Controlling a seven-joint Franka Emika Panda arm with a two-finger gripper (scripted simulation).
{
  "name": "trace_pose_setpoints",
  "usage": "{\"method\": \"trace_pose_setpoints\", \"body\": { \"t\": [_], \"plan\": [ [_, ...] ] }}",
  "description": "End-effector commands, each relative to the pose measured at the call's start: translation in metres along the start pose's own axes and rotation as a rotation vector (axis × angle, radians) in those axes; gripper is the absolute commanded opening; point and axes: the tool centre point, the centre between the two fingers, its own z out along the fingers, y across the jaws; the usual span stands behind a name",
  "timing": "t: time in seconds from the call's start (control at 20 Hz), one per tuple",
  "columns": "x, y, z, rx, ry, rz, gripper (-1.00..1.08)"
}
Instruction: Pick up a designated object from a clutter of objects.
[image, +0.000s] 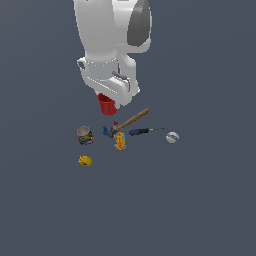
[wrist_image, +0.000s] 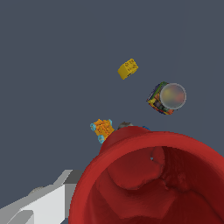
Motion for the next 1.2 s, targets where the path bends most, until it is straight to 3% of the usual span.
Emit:
{"method": "trace_pose_setpoints", "body": {
  "t": [0.0,0.6,1.15],
  "plan": [
    [-0.01,0.007,-0.022,0.0,0.002,0.0,-1.0],
    [-0.049,0.035,-0.105,0.0,0.002,0.0,-1.0],
    [-0.059,0.042,-0.131,0.0,0.001,0.0,-1.0]
  ]
}}
